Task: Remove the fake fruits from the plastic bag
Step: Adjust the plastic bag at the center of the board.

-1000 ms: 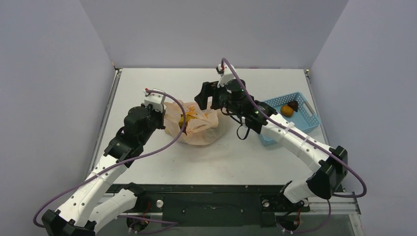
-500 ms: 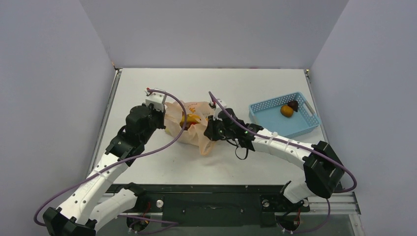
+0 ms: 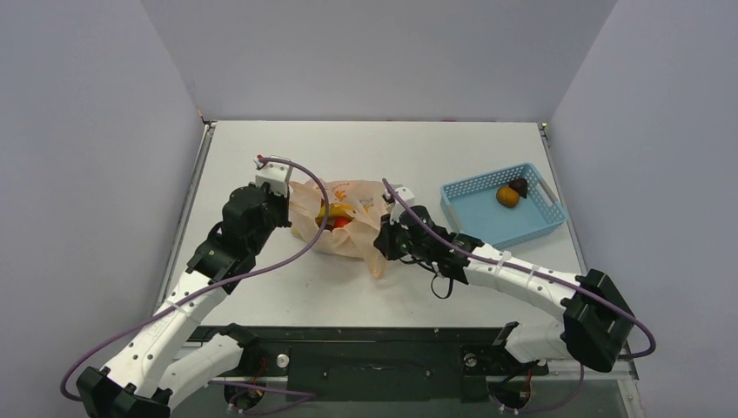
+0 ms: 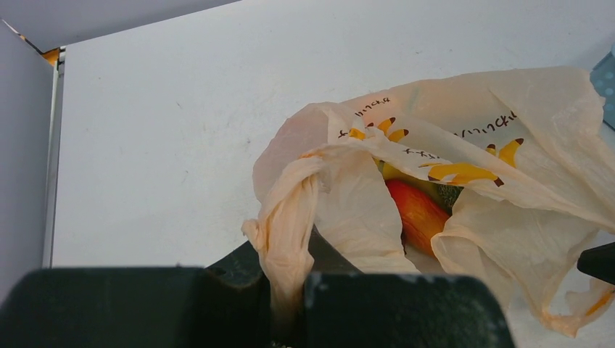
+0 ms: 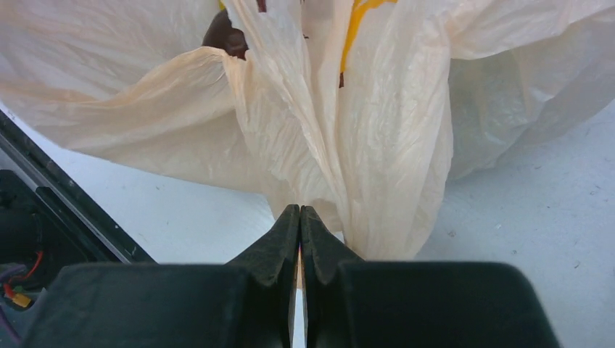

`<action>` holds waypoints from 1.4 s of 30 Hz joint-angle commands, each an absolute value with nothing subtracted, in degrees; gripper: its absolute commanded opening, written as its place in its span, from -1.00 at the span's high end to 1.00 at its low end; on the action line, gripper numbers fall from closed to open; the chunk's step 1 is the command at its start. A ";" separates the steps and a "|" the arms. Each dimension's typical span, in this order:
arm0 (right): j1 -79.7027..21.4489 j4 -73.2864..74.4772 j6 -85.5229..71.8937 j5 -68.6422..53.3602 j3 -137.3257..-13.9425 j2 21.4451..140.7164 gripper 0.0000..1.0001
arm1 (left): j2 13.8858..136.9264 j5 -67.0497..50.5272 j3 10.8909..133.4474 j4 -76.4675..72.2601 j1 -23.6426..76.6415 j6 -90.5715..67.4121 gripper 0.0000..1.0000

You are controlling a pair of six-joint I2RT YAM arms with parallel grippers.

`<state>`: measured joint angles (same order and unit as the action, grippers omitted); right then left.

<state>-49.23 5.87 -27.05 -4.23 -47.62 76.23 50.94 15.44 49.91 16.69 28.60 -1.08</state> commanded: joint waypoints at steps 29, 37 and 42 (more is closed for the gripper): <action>-56.43 -9.22 -39.42 19.21 -35.52 72.06 -0.26 | 52.94 -2.73 54.26 27.21 28.52 -27.61 1.00; -55.02 -2.51 -33.91 21.92 -43.56 73.38 1.00 | 52.39 9.68 59.16 33.57 27.67 -27.50 1.00; -40.75 7.69 -30.17 15.92 -56.64 74.14 1.00 | 55.39 15.66 65.25 34.07 23.73 -27.01 1.00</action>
<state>-51.77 1.87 -34.09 18.59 -45.58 75.20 53.47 8.54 58.08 34.26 26.79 -26.85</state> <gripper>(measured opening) 0.005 0.004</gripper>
